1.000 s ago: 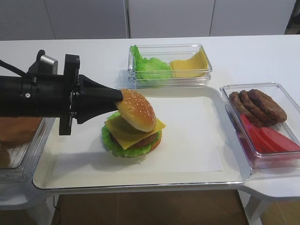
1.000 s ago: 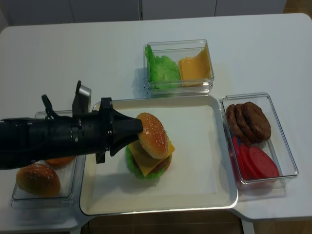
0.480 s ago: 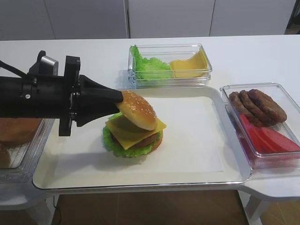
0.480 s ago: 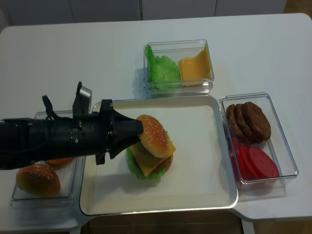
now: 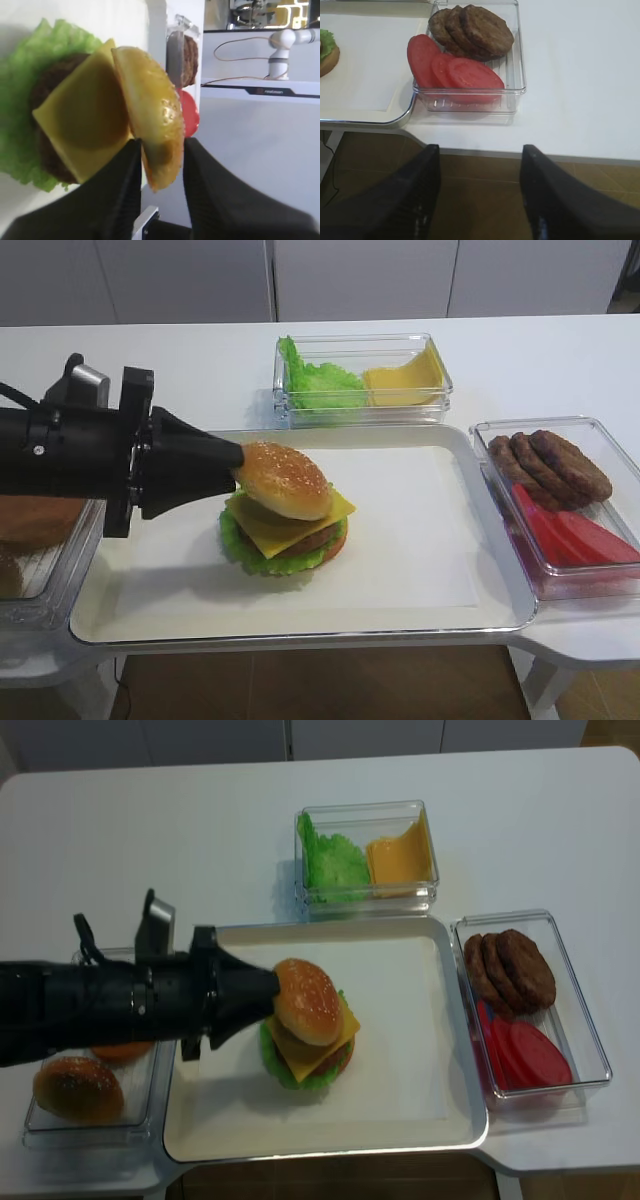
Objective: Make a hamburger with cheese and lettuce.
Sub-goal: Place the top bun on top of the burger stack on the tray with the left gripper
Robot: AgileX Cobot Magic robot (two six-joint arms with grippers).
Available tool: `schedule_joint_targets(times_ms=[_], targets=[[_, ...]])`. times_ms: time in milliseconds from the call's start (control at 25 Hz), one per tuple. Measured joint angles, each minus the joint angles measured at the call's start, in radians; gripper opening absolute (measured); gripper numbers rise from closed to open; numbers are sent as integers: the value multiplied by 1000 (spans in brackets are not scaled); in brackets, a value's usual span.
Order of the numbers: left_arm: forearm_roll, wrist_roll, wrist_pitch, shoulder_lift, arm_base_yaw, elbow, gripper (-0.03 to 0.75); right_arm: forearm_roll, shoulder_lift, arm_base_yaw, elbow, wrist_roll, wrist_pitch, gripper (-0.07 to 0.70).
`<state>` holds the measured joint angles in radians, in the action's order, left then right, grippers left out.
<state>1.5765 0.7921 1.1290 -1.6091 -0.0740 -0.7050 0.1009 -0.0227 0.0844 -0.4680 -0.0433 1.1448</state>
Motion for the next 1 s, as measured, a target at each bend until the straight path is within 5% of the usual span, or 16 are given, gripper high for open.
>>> schedule_joint_targets(times_ms=[1000], targets=[[-68, -16, -19, 0, -7, 0, 217, 0, 0, 0, 0, 0, 0, 405]])
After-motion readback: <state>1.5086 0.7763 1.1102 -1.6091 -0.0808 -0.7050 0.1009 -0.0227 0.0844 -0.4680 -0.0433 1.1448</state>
